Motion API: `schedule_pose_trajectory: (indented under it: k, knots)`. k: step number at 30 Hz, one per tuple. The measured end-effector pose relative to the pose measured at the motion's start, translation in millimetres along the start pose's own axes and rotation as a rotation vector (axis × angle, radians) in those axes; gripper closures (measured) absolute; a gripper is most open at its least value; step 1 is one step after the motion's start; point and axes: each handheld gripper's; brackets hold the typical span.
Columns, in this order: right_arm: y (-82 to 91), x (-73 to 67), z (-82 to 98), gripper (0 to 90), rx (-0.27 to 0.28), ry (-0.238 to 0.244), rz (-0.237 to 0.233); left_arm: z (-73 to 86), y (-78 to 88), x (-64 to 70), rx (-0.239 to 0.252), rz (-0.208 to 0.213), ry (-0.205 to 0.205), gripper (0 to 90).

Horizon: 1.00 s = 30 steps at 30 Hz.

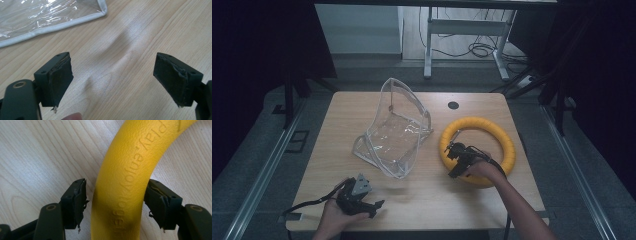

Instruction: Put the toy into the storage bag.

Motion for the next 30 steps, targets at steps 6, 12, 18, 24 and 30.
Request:
schedule_pose_trajectory:
  k: [6, 12, 18, 24, 30]
  knots:
    - [-4.7, 0.2, -3.6, 40.9, -0.019, -0.007, -0.006, -0.1, -0.1, 0.0, 0.001, 0.000, 0.001, 15.5]
    - [-3.6, 3.2, -4.2, 47.0, -0.015, -0.032, -0.017, 0.0, -0.4, 0.2, 0.000, 0.002, 0.000, 15.5]
    - [-3.3, 2.3, -4.6, 48.3, -0.017, -0.045, -0.009, 0.0, -0.3, 0.1, 0.000, 0.000, 0.000, 15.5]
    - [8.8, 4.8, 0.0, 49.3, 0.017, -0.058, 0.002, -0.1, -0.3, 0.0, 0.001, 0.001, 0.001, 15.4]
    - [31.5, 5.4, 6.9, 49.5, 0.084, -0.085, 0.022, -0.5, -0.3, -0.2, 0.001, 0.000, 0.003, 15.5]
Point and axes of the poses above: each handheld gripper's, and its own axes: y roughly backward along the jaws, z roughly out of its underside, x roughly to its right, and after that the axes turned 2 degrees about -x, right-handed
